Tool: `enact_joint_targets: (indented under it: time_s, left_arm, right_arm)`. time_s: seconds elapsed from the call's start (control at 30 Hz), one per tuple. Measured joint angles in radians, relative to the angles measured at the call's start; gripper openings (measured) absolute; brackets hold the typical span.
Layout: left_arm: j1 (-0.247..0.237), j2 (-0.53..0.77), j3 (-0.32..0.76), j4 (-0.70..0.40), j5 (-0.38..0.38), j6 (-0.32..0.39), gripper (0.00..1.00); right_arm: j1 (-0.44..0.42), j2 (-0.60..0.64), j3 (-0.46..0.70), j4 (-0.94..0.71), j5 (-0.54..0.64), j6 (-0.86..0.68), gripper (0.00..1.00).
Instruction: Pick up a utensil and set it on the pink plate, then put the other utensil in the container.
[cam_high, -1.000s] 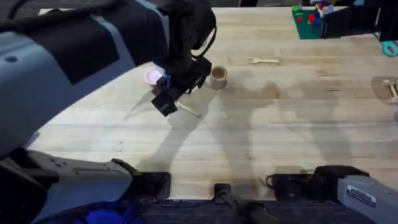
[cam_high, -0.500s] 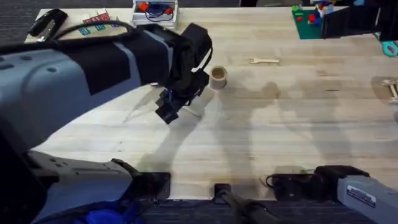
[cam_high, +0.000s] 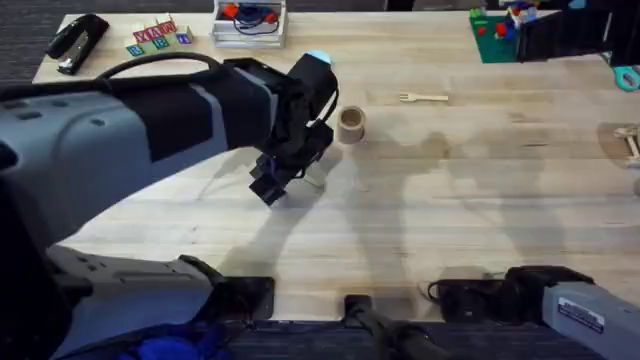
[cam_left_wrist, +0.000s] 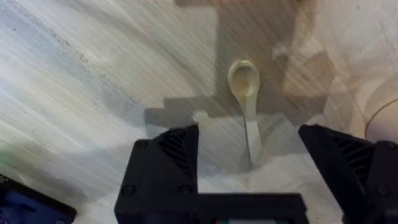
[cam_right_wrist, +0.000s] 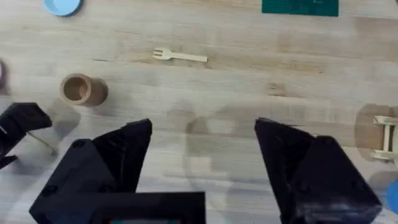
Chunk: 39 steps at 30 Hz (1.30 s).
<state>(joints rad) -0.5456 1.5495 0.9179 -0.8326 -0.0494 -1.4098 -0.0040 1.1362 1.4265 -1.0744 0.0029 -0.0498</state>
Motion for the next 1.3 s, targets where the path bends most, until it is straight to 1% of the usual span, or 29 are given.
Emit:
enact_joint_targets:
  time_s: [0.1,0.23,0.37,0.6,0.73,0.9,1.0,1.1,1.3]
  left_arm:
    - [0.0,-0.003,-0.005,0.003,-0.004,-0.022,0.992]
    - [0.0,-0.012,-0.014,0.001,-0.012,-0.078,0.994]
    - [0.0,-0.013,-0.017,-0.024,-0.02,-0.129,0.995]
    - [0.002,-0.013,-0.017,-0.037,-0.023,-0.182,0.995]
    - [0.022,-0.013,-0.018,-0.048,-0.01,-0.198,0.995]
    - [0.072,-0.013,-0.023,-0.079,0.032,-0.206,0.996]
    - [0.094,-0.013,-0.023,-0.084,0.055,-0.206,0.997]
    - [0.107,-0.013,-0.023,-0.088,0.067,-0.206,0.997]
    - [0.108,-0.013,-0.023,-0.088,0.069,-0.206,0.996]
  right_arm:
    - [0.0,0.0,0.0,0.0,0.0,0.0,0.996]
    - [0.0,0.0,0.0,0.0,0.0,0.0,0.996]
    - [0.0,0.0,0.0,0.0,0.0,0.0,0.996]
    - [0.0,0.0,0.0,0.0,0.0,0.0,0.995]
    - [0.0,0.0,0.0,0.0,0.0,0.0,0.996]
    - [0.0,0.0,0.0,0.0,0.0,0.0,0.996]
    - [0.0,0.0,0.0,0.0,0.0,0.0,0.996]
    - [0.0,0.0,0.0,0.0,0.0,0.0,0.996]
    - [0.0,0.0,0.0,0.0,0.0,0.0,0.996]
